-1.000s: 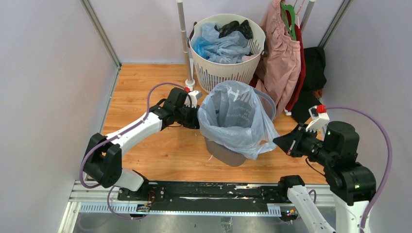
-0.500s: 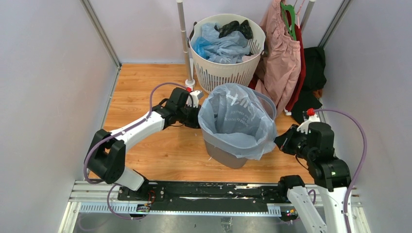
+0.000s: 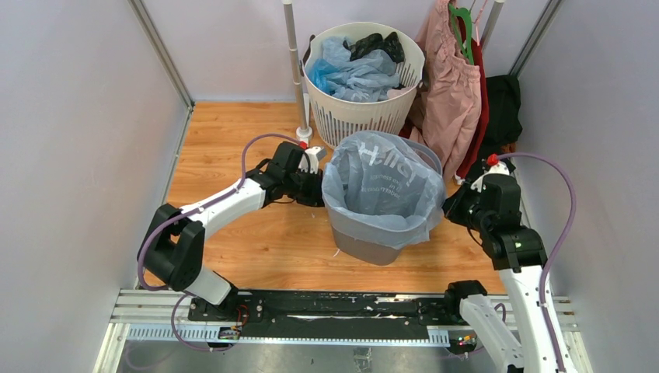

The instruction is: Put the trash bags into the trash bin

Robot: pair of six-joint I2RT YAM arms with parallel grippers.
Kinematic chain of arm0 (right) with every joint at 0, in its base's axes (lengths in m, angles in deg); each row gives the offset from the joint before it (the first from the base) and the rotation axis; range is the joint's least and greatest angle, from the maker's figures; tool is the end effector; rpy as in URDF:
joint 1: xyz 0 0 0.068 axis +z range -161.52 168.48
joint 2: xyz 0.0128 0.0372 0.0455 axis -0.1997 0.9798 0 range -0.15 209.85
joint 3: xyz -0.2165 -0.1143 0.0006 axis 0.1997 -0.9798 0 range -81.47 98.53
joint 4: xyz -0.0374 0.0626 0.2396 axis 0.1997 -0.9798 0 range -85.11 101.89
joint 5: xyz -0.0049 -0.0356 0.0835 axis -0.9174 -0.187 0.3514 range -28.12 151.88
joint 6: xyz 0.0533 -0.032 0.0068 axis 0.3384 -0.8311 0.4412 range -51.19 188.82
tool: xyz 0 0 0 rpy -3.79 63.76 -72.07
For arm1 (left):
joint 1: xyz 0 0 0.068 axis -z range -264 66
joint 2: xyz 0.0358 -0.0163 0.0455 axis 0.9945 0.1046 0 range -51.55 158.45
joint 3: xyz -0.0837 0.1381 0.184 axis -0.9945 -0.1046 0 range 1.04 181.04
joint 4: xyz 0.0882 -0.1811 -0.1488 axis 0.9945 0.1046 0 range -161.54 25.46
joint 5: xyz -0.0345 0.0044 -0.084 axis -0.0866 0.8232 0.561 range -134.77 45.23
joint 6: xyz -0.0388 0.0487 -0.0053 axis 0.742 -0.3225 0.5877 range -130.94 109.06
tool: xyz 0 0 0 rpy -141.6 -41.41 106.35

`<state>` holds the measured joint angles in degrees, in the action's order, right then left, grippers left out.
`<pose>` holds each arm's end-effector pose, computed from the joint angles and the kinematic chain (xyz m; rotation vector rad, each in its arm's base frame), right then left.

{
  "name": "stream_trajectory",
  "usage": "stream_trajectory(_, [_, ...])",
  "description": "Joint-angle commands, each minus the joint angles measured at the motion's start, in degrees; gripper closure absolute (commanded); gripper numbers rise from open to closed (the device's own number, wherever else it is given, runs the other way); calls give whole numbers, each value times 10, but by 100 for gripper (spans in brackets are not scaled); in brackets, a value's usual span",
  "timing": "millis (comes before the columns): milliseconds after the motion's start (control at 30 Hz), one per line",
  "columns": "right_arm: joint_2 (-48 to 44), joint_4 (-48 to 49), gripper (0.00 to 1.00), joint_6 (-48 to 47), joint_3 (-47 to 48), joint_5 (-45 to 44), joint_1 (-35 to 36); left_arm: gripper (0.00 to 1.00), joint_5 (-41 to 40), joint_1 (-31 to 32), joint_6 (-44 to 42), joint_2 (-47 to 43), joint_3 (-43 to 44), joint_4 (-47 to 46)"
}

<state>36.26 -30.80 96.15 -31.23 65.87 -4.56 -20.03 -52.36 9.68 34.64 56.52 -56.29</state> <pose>0.1479 0.0215 0.3083 0.3293 2.0769 0.4361 0.2595 -0.1832 0.1961 0.4564 2.4440 -0.9285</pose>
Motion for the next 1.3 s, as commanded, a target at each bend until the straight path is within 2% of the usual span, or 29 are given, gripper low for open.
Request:
stream_trajectory(0, [16, 0, 90, -30, 37, -38, 0, 88, -25, -1, -13, -13, 0, 41])
stream_trajectory(133, [9, -59, 58, -63, 90, -71, 0, 66, -48, -9, -15, -30, 0, 61])
stream_trajectory(167, [5, -74, 54, -73, 109, -86, 0, 64, -56, -11, -15, -34, 0, 66])
stream_trajectory(267, [7, -108, 48, -114, 171, -125, 0, 59, -82, -22, -14, -45, 1, 82])
stream_trajectory(333, [18, -117, 48, -140, 216, -127, 0, 59, -91, -31, -11, -51, 3, 90])
stream_trajectory(467, [62, -107, 51, -188, 282, -75, 0, 59, -117, -41, -7, -74, 6, 108])
stream_trajectory(633, [156, -54, 52, -208, 318, -22, 0, 58, -145, -49, -1, -126, 10, 139])
stream_trajectory(700, [196, -33, 53, -212, 327, -18, 0, 56, -158, -51, -1, -151, 8, 151])
stream_trajectory(833, [282, 15, 55, -208, 340, 21, -1, 44, -173, -53, 1, -190, 0, 166])
stream_trajectory(967, [348, 47, 57, -199, 350, 52, -1, 44, -171, -53, 6, -209, -10, 174])
stream_trajectory(1133, [363, 48, 60, -205, 335, 78, 0, 44, -170, -53, 12, -239, -24, 179])
stream_trajectory(1267, [317, 42, 62, -204, 270, 121, -1, 45, -159, -53, 18, -259, -26, 184])
